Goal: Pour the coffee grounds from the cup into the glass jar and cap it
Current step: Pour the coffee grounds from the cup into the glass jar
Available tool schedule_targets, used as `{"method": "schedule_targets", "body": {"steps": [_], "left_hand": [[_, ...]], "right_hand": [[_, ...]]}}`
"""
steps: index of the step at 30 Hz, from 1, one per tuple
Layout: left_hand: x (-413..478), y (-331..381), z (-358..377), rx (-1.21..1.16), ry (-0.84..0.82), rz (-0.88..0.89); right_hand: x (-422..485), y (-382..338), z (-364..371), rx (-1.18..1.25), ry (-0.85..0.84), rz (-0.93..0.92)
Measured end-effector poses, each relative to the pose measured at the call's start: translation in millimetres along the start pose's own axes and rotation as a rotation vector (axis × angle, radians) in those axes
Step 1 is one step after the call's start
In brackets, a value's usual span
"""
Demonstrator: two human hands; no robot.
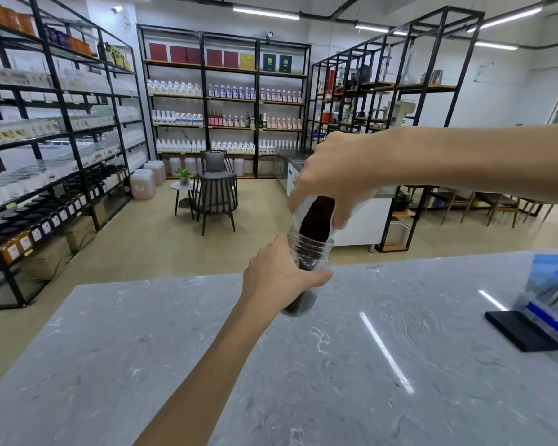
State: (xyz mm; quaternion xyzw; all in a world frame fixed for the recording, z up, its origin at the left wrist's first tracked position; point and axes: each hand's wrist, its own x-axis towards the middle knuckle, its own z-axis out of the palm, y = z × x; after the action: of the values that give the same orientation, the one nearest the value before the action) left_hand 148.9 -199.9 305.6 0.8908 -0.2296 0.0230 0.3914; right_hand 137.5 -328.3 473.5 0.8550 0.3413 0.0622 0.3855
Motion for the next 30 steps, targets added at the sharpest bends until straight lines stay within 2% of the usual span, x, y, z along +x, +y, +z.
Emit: {"method": "schedule_targets", "body": {"steps": [2,5,6,10,14,18,20,22,24,30], "left_hand": [[1,-1,0,0.0,0.0,0.002],[3,-2,0,0.013,0.006,0.002],[3,-2,0,0.015,0.011,0.001],[4,-3,-2,0.018,0.014,-0.004],[4,-3,-2,0.013,0.009,-0.007],[3,-3,-2,0.02,0.012,-0.008],[2,-3,-2,0.019,0.014,-0.004],[3,-2,-2,0.02,0.012,-0.003],[3,-1,-2,0.019,0.012,-0.001],[4,0,1,0.009,0.012,-0.002]], "right_hand": [[-1,-1,-6,-0.101,0.109,-0.049],[3,-3,-2,0.053,-0.204,0.053],[3,-1,0,0.088,-0.243,0.065],[8,-2,2,-0.013,-0.202,0.078],[7,-9,-3,0.032,-0.157,0.149],[8,-3,-5,-0.018,-0.237,0.128],[6,-4,-13,-0.021,-0.205,0.162],[8,-7,-13,-0.033,-0.176,0.12],[8,-7,-9,-0.088,-0.177,0.077],[6,-10,-7,-0.129,-0.229,0.132]]}}
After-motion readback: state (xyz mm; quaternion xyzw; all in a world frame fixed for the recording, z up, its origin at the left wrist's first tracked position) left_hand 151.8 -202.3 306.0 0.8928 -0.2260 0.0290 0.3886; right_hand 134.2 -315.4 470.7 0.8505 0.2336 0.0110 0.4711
